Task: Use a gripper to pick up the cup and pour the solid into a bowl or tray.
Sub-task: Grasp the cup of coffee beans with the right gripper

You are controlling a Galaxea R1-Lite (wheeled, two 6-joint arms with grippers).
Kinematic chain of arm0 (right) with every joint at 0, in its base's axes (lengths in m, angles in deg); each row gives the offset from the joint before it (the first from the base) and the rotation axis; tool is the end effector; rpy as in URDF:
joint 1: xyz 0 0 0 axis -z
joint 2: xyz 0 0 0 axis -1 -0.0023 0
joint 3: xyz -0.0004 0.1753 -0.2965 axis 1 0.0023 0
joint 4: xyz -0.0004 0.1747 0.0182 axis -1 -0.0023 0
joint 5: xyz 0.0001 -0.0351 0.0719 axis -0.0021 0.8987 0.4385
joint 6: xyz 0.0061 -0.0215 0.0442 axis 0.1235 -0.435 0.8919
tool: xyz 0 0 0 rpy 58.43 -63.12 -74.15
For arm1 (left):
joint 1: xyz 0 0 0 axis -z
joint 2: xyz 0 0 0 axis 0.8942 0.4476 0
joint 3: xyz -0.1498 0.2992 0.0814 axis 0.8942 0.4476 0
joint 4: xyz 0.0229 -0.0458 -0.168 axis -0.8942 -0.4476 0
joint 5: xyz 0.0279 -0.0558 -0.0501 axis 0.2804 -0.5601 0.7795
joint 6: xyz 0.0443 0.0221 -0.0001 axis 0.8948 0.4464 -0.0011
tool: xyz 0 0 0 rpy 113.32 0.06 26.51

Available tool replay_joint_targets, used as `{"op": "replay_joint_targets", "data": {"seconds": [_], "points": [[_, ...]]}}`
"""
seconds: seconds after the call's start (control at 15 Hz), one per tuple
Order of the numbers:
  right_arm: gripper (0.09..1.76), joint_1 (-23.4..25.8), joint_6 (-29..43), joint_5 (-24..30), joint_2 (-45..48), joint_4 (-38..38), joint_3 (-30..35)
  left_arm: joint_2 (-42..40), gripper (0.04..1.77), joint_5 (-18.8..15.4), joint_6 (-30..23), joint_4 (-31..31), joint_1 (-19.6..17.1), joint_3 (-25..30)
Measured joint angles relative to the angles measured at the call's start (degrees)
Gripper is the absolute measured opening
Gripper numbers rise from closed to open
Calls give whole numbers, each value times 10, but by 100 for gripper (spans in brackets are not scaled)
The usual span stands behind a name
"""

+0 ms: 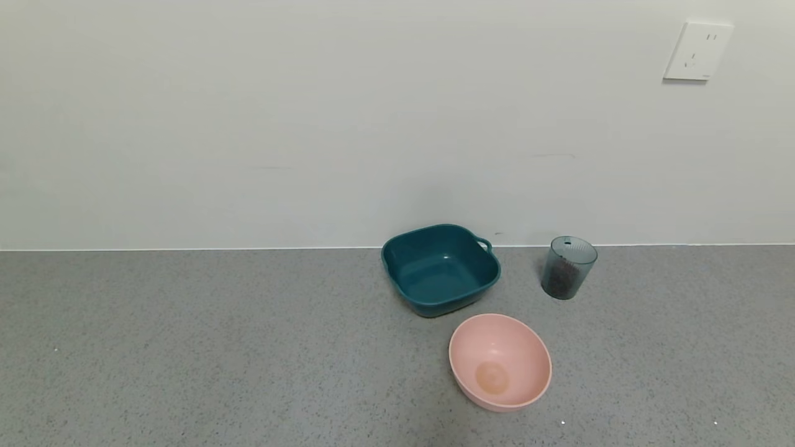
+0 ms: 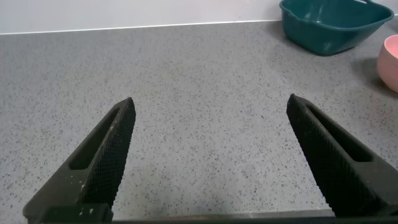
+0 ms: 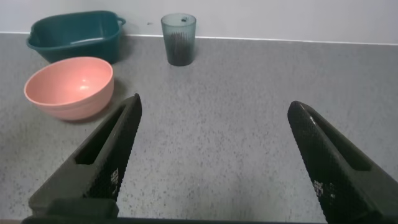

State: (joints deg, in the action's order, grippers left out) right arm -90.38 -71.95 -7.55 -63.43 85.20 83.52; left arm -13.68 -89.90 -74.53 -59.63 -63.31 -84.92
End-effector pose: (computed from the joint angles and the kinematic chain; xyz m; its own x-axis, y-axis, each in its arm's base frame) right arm -0.0578 -0.0010 0.1093 0.9992 0.0000 0.0390 -0.0004 0.9999 0.0103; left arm -0.0564 0.0000 0.0761 1.0000 -0.0016 0.0033 0.0016 1.0000 0.0001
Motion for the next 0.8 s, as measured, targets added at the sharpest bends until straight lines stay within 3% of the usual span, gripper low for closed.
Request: {"op": "replay_joint_targets", "data": {"seconds": [0.33,0.8], "points": [[171,-7,-1,1,-142,36,-85,0,175,0,0,0,0,0],[171,-12,-4,4,-436,156,-162,0,175,0,0,0,0,0]]}}
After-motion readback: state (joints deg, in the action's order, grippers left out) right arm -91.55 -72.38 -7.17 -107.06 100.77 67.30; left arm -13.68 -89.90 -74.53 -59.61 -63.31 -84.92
